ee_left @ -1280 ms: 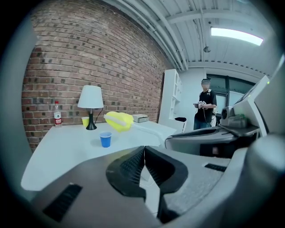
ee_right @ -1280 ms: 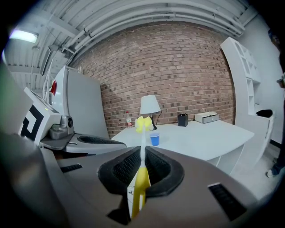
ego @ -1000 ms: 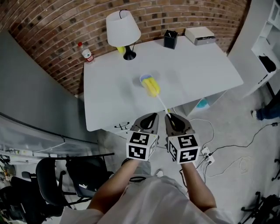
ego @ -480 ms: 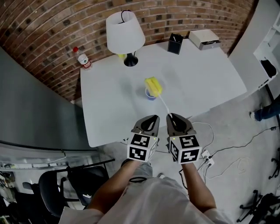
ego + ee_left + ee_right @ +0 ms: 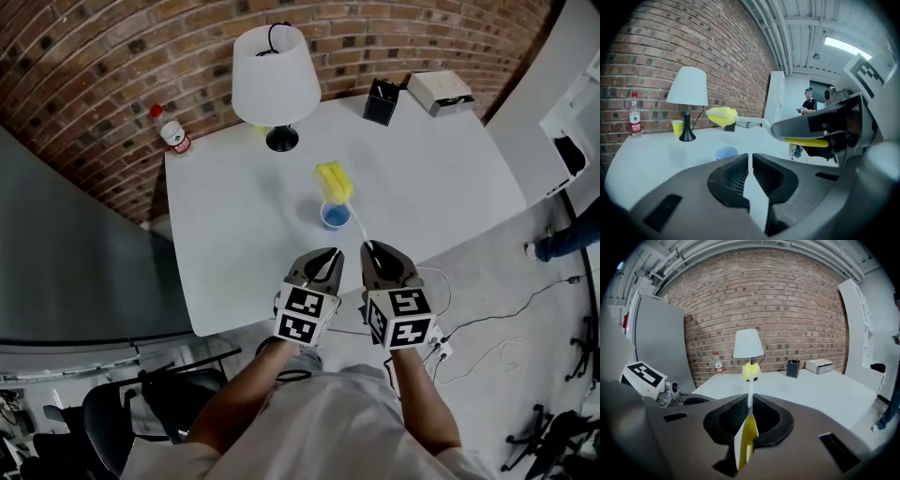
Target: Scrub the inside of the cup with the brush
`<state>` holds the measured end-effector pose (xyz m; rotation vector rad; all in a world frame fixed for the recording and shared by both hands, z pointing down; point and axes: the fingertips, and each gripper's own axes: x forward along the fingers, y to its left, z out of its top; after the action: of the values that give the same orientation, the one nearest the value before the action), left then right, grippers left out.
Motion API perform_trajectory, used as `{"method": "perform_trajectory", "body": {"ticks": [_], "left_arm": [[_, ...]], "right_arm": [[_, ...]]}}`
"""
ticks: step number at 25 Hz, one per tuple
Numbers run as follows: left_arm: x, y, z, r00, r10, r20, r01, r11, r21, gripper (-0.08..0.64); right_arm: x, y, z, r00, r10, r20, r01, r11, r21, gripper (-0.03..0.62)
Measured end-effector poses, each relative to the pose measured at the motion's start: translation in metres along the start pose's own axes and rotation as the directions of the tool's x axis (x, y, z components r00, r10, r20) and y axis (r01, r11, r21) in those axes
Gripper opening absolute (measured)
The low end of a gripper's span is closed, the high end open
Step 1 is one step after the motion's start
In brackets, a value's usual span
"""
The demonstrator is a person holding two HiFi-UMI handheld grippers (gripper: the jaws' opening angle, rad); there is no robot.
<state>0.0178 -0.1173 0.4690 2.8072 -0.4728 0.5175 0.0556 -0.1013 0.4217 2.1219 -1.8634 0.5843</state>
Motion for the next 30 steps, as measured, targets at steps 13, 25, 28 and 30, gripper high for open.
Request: {"method": "perform_trajectory", "body": {"ticks": [13, 25, 28, 30], "left_arm": [[0.034, 0.037, -0.01, 0.995, 0.095, 0.031, -0.094, 0.995, -0.024, 0.026], [0.07, 0.059, -0.036, 0.956, 0.292, 0.023, -0.288, 0.951, -0.109, 0.197], [0.08, 0.06, -0.042, 0.95, 0.312, 0.015, -0.307, 0.941, -0.141, 0.261], [0.086, 0.061, -0.046, 0.946, 0.324, 0.005, -0.32, 0.935, -0.153, 0.273]], "right_arm": [[0.038, -0.012, 0.014, 0.997, 0.072, -0.012, -0.072, 0.995, -0.074, 0.029], [0.069, -0.034, 0.019, 0.964, 0.26, -0.058, -0.266, 0.946, -0.183, 0.029], [0.076, -0.037, 0.019, 0.952, 0.297, -0.065, -0.305, 0.932, -0.198, 0.029], [0.079, -0.039, 0.017, 0.945, 0.319, -0.073, -0.327, 0.922, -0.206, 0.029]]}}
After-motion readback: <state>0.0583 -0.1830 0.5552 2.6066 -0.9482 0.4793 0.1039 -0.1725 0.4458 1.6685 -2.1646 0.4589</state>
